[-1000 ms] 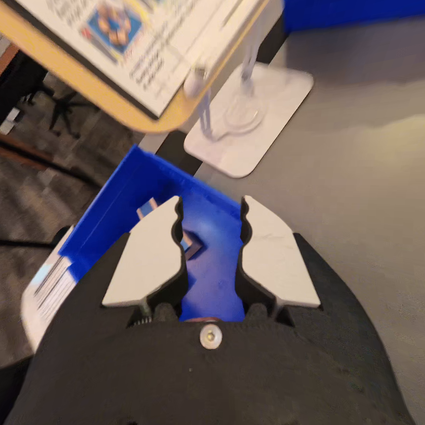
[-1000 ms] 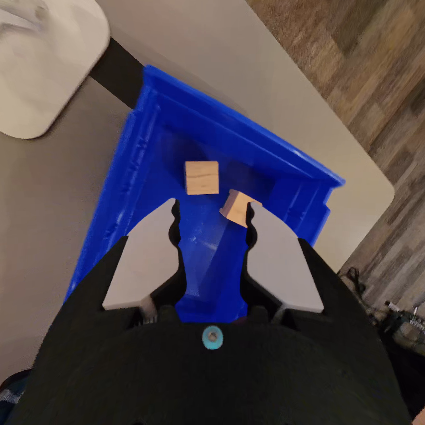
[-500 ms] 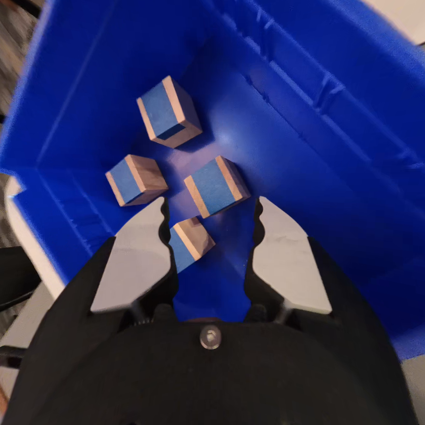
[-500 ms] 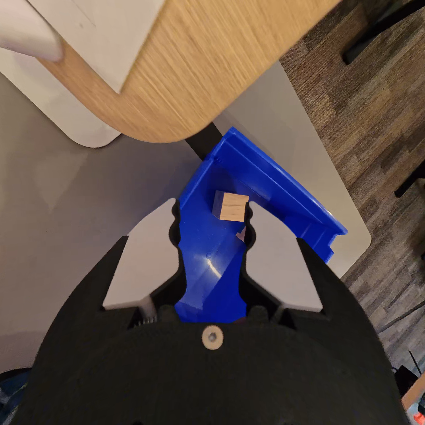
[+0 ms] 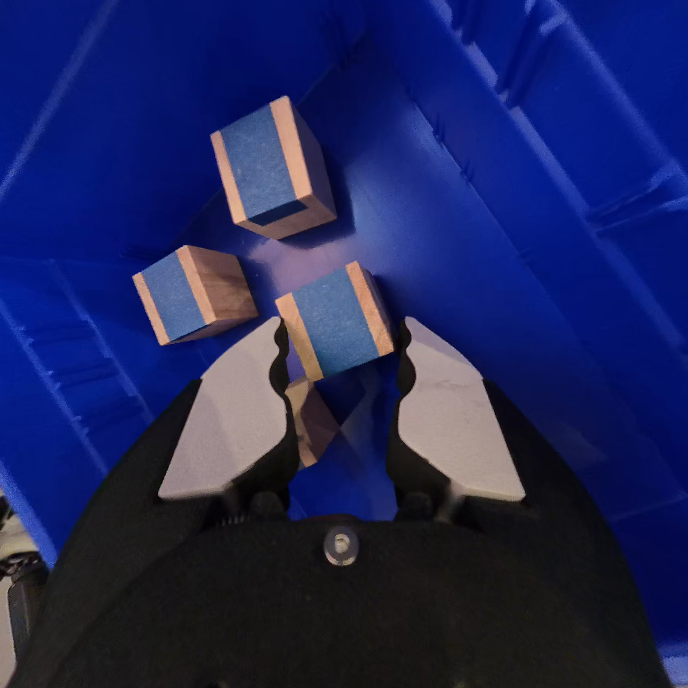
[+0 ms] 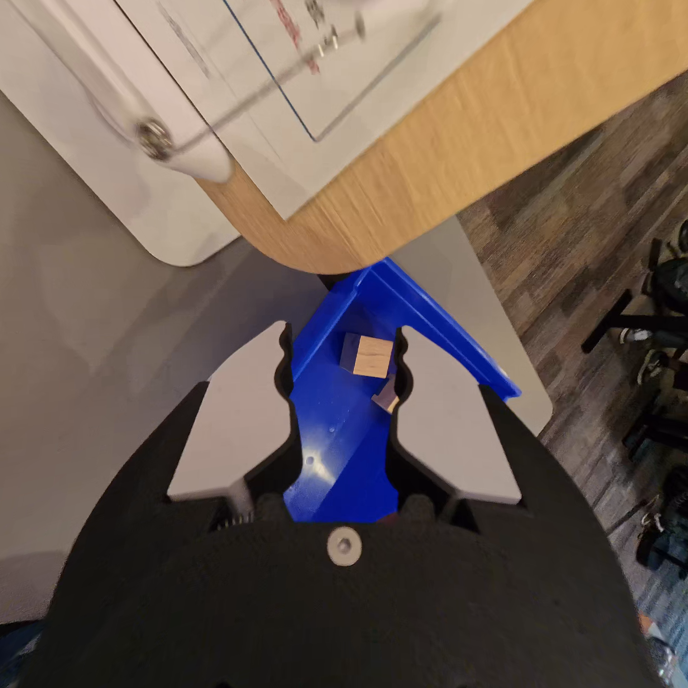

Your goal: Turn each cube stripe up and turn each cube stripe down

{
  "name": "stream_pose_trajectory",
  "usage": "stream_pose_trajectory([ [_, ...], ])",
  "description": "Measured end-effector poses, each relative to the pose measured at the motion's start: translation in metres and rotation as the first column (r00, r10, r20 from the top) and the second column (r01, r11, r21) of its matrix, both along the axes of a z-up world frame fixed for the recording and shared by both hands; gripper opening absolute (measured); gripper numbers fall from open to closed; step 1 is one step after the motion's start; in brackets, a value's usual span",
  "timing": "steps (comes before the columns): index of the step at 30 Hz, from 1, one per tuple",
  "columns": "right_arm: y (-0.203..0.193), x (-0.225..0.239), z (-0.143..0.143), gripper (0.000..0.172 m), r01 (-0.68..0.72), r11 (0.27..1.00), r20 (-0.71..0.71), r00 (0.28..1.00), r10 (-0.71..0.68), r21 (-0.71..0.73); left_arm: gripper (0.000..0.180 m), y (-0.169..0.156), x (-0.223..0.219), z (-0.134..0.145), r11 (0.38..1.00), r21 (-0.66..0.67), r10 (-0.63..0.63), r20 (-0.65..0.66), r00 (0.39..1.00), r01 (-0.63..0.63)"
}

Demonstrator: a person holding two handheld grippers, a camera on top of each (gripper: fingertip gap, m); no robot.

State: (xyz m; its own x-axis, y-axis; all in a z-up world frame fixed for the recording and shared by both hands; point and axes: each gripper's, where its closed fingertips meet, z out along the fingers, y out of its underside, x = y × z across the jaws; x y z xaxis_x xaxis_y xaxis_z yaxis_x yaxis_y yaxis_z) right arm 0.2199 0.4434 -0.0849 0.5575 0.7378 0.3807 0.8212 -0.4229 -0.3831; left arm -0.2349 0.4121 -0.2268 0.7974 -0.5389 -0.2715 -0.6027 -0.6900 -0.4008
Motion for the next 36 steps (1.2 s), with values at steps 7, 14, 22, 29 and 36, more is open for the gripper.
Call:
stream_pose_trajectory([
  [7, -0.033, -0.085, 0.076, 0.057, -0.265, 0.901, -0.146, 0.933, 0.330, 0.344, 0.056, -0.007, 0.037, 0.107, 0.961, 0.274, -0.153, 0.453, 0.878, 0.026],
  [14, -0.123, -0.208, 0.098, 0.060, -0.533, 0.572, -0.116, 0.660, 0.742, 0.623, 0.055, -0.078, 0.137, 0.226, 0.835, 0.518, -0.549, 0.764, 0.339, 0.184],
  [22, -0.150, -0.258, 0.085, 0.077, -0.467, 0.465, -0.110, 0.607, 0.787, 0.752, 0.055, -0.124, 0.206, 0.240, 0.766, 0.577, -0.623, 0.775, 0.105, 0.283],
  [29, -0.154, -0.258, 0.086, 0.046, -0.446, 0.467, -0.144, 0.588, 0.796, 0.764, 0.055, -0.137, 0.228, 0.232, 0.756, 0.570, -0.608, 0.793, 0.023, 0.323],
  [36, -0.134, -0.213, 0.103, 0.045, -0.522, 0.530, -0.044, 0.684, 0.728, 0.669, 0.046, -0.128, 0.214, 0.233, 0.743, 0.601, -0.653, 0.748, 0.121, 0.296],
])
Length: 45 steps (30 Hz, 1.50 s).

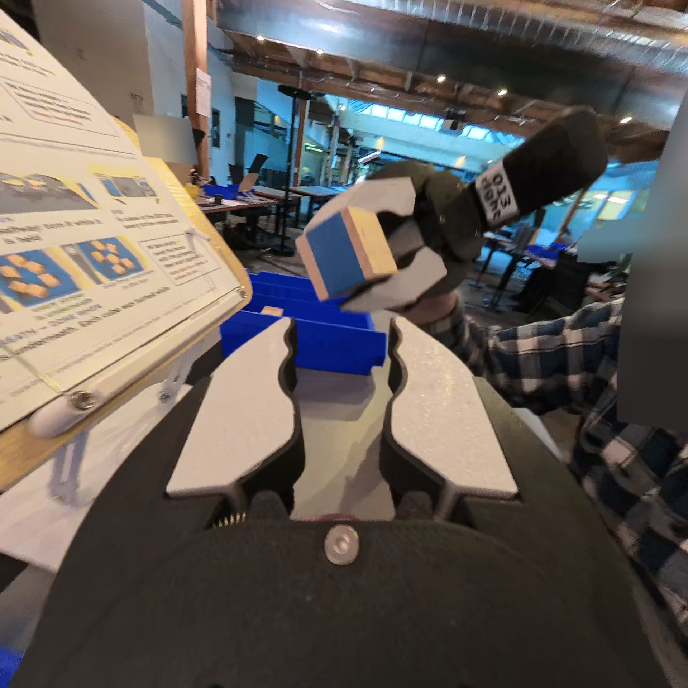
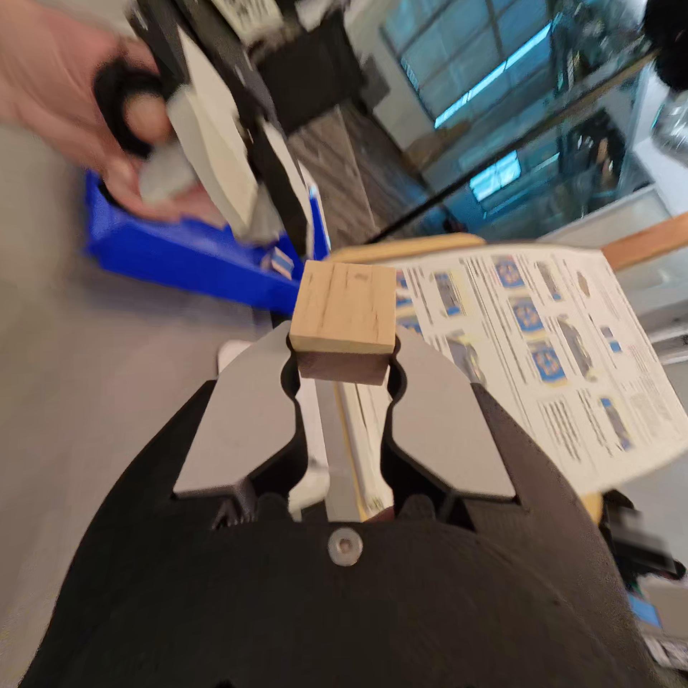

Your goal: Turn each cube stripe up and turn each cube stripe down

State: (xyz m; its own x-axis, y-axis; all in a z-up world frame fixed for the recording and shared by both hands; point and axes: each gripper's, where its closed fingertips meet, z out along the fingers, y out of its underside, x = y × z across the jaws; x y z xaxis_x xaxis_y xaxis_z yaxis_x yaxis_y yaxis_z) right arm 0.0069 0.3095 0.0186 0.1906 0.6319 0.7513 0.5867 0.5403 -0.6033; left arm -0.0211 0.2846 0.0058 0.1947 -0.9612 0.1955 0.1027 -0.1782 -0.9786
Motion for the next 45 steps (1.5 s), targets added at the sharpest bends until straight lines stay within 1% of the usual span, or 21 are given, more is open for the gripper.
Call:
stream_pose_trajectory([
  [3, 0.032, 0.062, -0.001, 0.045, 0.125, 0.991, 0.153, 0.981, -0.117, -0.042, 0.041, 0.008, -0.010, 0.000, 0.999, 0.018, 0.052, -0.025, 0.998, -0.052],
  [6, 0.067, 0.141, -0.032, 0.045, 0.325, 0.941, 0.384, 0.884, -0.266, -0.097, 0.039, 0.012, -0.012, -0.005, 0.998, 0.009, 0.067, -0.050, 0.997, -0.066],
  [9, 0.085, 0.216, -0.078, 0.046, 0.510, 0.835, 0.582, 0.750, -0.313, -0.208, 0.038, 0.018, -0.011, -0.017, 0.996, 0.012, 0.092, -0.119, 0.989, -0.091],
  [12, 0.085, 0.273, -0.131, 0.046, 0.651, 0.688, 0.743, 0.624, -0.244, -0.321, 0.038, 0.019, -0.008, -0.026, 0.995, 0.009, 0.096, -0.168, 0.981, -0.096],
  [15, 0.081, 0.288, -0.172, 0.046, 0.694, 0.572, 0.787, 0.604, -0.130, -0.437, 0.038, 0.019, -0.005, -0.032, 0.995, 0.011, 0.095, -0.206, 0.974, -0.095],
  [18, 0.078, 0.306, -0.205, 0.046, 0.772, 0.457, 0.851, 0.521, -0.058, -0.442, 0.037, 0.019, -0.004, -0.034, 0.995, 0.014, 0.100, -0.218, 0.971, -0.099],
  [22, 0.074, 0.320, -0.229, 0.046, 0.838, 0.358, 0.897, 0.442, -0.004, -0.412, 0.037, 0.019, -0.006, -0.033, 0.994, 0.030, 0.108, -0.234, 0.966, -0.103],
  [25, 0.075, 0.319, -0.237, 0.046, 0.852, 0.322, 0.901, 0.434, 0.006, -0.412, 0.037, 0.018, -0.006, -0.032, 0.994, 0.033, 0.107, -0.236, 0.966, -0.102],
  [26, 0.077, 0.319, -0.239, 0.048, 0.863, 0.301, 0.905, 0.425, 0.000, -0.406, 0.037, 0.018, -0.006, -0.033, 0.994, 0.034, 0.106, -0.239, 0.965, -0.101],
  [27, 0.077, 0.318, -0.240, 0.056, 0.871, 0.278, 0.907, 0.422, -0.001, -0.405, 0.037, 0.018, -0.006, -0.033, 0.994, 0.035, 0.107, -0.244, 0.964, -0.102],
  [28, 0.076, 0.317, -0.239, 0.055, 0.873, 0.267, 0.905, 0.424, -0.002, -0.409, 0.037, 0.019, -0.007, -0.034, 0.994, 0.040, 0.113, -0.254, 0.961, -0.107],
  [30, 0.080, 0.316, -0.230, 0.061, 0.866, 0.279, 0.894, 0.445, -0.046, -0.416, 0.037, 0.022, -0.012, -0.035, 0.989, 0.064, 0.144, -0.284, 0.948, -0.131],
  [33, 0.088, 0.312, -0.207, 0.059, 0.844, 0.322, 0.861, 0.489, -0.138, -0.428, 0.039, 0.031, -0.028, -0.036, 0.974, 0.121, 0.224, -0.358, 0.906, -0.193],
  [35, 0.092, 0.312, -0.191, 0.057, 0.839, 0.355, 0.845, 0.498, -0.198, -0.411, 0.040, 0.039, -0.044, -0.039, 0.954, 0.179, 0.296, -0.435, 0.850, -0.241],
  [36, 0.093, 0.310, -0.185, 0.055, 0.832, 0.373, 0.833, 0.509, -0.216, -0.411, 0.041, 0.043, -0.054, -0.043, 0.941, 0.212, 0.334, -0.488, 0.806, -0.262],
  [37, 0.093, 0.307, -0.179, 0.051, 0.823, 0.390, 0.823, 0.520, -0.227, -0.413, 0.043, 0.050, -0.068, -0.050, 0.922, 0.252, 0.385, -0.551, 0.740, -0.293],
  [39, 0.091, 0.300, -0.171, 0.052, 0.804, 0.428, 0.809, 0.539, -0.234, -0.412, 0.046, 0.064, -0.102, -0.063, 0.874, 0.332, 0.484, -0.655, 0.581, -0.355],
  [41, 0.090, 0.293, -0.168, 0.053, 0.790, 0.462, 0.805, 0.546, -0.231, -0.403, 0.049, 0.080, -0.144, -0.078, 0.813, 0.393, 0.558, -0.736, 0.383, -0.430],
  [42, 0.090, 0.289, -0.167, 0.053, 0.784, 0.475, 0.804, 0.549, -0.229, -0.400, 0.058, 0.084, -0.162, -0.088, 0.798, 0.404, 0.558, -0.775, 0.297, -0.447],
  [43, 0.089, 0.285, -0.167, 0.052, 0.777, 0.486, 0.802, 0.553, -0.224, -0.399, 0.062, 0.086, -0.177, -0.098, 0.796, 0.406, 0.544, -0.805, 0.236, -0.450],
  [45, 0.088, 0.278, -0.167, 0.051, 0.768, 0.504, 0.803, 0.555, -0.216, -0.395, 0.063, 0.091, -0.208, -0.117, 0.781, 0.427, 0.520, -0.849, 0.096, -0.456],
])
